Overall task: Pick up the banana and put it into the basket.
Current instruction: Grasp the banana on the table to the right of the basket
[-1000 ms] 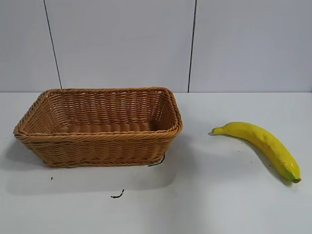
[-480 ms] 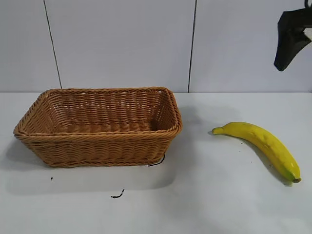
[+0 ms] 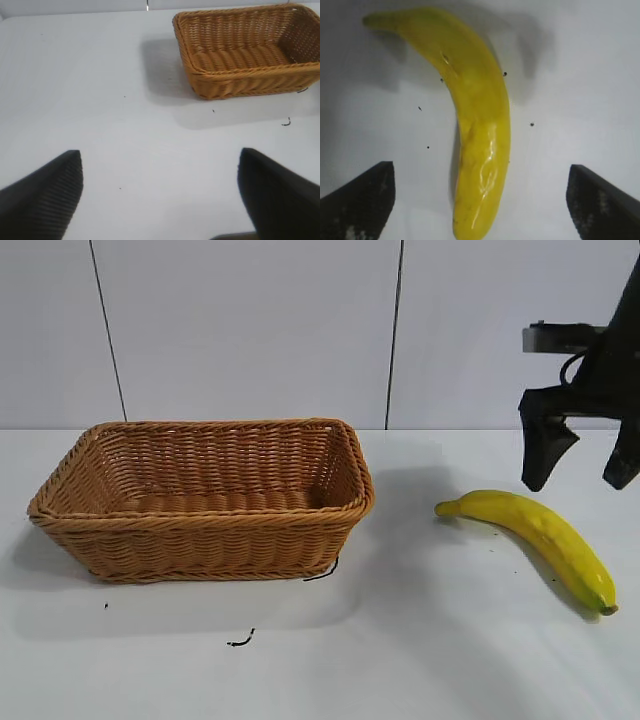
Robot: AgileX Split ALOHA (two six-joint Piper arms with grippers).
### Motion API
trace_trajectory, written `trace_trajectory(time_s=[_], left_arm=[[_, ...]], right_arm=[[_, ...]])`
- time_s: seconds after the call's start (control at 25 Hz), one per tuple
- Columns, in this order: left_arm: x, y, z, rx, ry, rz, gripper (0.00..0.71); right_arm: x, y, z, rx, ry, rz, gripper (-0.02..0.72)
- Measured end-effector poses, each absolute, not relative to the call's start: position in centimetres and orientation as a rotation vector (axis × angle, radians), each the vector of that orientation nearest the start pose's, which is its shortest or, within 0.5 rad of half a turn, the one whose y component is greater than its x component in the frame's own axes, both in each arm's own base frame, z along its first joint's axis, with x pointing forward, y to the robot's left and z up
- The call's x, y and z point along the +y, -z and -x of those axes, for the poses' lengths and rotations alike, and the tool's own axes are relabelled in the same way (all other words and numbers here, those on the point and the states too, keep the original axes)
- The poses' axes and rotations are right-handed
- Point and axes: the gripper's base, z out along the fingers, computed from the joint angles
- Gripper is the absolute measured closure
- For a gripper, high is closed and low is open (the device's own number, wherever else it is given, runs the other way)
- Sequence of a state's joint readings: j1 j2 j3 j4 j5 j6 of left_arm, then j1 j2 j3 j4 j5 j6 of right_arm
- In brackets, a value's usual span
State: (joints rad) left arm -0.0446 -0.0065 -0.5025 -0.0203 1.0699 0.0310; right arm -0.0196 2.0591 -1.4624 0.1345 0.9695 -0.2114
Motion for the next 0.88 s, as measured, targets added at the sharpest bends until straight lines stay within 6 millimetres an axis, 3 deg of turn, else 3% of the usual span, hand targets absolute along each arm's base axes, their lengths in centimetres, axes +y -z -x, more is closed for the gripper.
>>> trace_trajectory(time_s=[0.32,0.68,0.8,0.88], left_arm=[[-0.1,-27.7,0.7,2.043,0.033,-0.078,0.075],[-0.1,-27.7,0.7,2.043,0.033,-0.078,0.075],[-0.1,-27.7,0.7,2.043,0.033,-0.078,0.075],[-0.1,-27.7,0.7,2.043,0.033,-0.078,0.075]], right_arm=[[0.2,-11.9,-41.3,3.060,-0.160,0.169,0.080],[0.2,-10.4,-41.5,3.075,-0.162,0.163,0.089],[0.2,-10.5,-41.5,3.076,-0.168,0.159,0.162],[0.3,-10.5,-41.5,3.083,-0.172,0.160,0.260]])
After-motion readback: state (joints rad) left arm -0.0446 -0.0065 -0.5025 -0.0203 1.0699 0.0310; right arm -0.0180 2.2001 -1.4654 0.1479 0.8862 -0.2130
